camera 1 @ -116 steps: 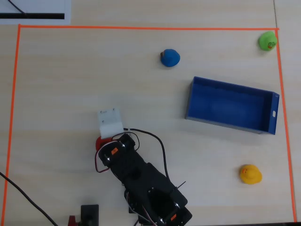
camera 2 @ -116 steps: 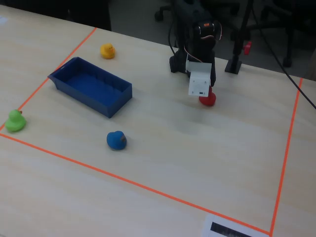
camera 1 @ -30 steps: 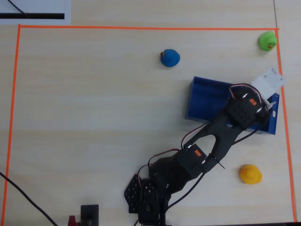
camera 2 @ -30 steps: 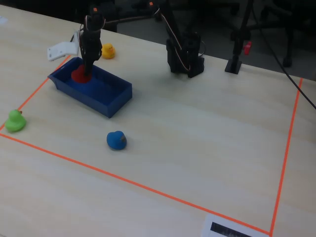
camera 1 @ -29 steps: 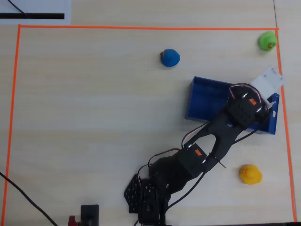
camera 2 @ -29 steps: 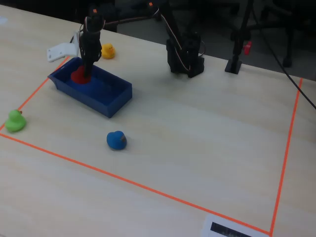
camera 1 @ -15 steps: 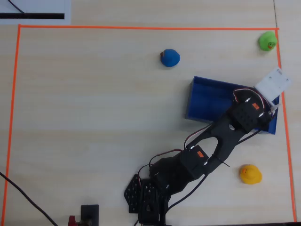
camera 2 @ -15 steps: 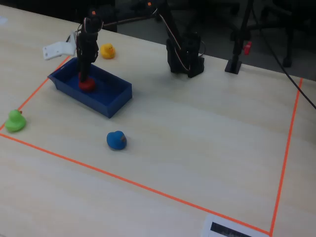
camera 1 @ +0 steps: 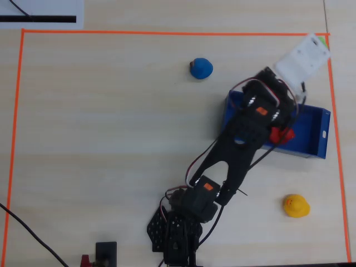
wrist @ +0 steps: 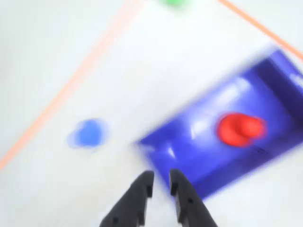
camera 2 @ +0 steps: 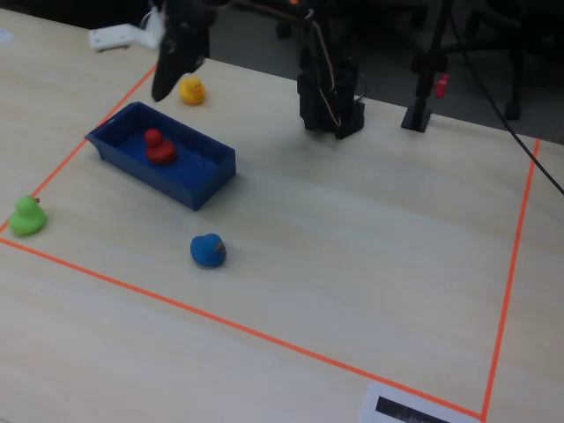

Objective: Grasp red duck and put it into box.

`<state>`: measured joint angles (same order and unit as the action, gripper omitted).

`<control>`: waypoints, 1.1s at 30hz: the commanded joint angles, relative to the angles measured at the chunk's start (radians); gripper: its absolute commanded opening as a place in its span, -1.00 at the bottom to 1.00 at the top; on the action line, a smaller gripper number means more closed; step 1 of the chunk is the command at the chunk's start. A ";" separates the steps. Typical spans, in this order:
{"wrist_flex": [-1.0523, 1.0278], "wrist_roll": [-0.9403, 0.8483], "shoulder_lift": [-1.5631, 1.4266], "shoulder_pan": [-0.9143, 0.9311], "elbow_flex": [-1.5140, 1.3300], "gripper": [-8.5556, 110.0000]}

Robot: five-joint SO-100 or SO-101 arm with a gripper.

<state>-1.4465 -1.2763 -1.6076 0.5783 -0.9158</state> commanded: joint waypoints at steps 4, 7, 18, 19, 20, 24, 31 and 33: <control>0.158 -0.098 -0.804 -0.379 -1.114 -0.85; 0.178 -0.212 -1.088 -0.428 -1.508 -0.85; 0.077 -0.374 -1.700 -0.552 -2.137 -0.85; 0.075 -0.370 -1.703 -0.558 -2.146 -0.85; 0.078 -0.367 -1.703 -0.563 -2.155 -0.85; 0.095 -0.359 -1.703 -0.568 -2.186 -0.85; 0.100 -0.328 -1.703 -0.561 -2.195 -0.85; 0.100 -0.327 -1.703 -0.578 -2.195 -0.85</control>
<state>-1.3422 -1.6061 -3.3134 0.0169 -3.1063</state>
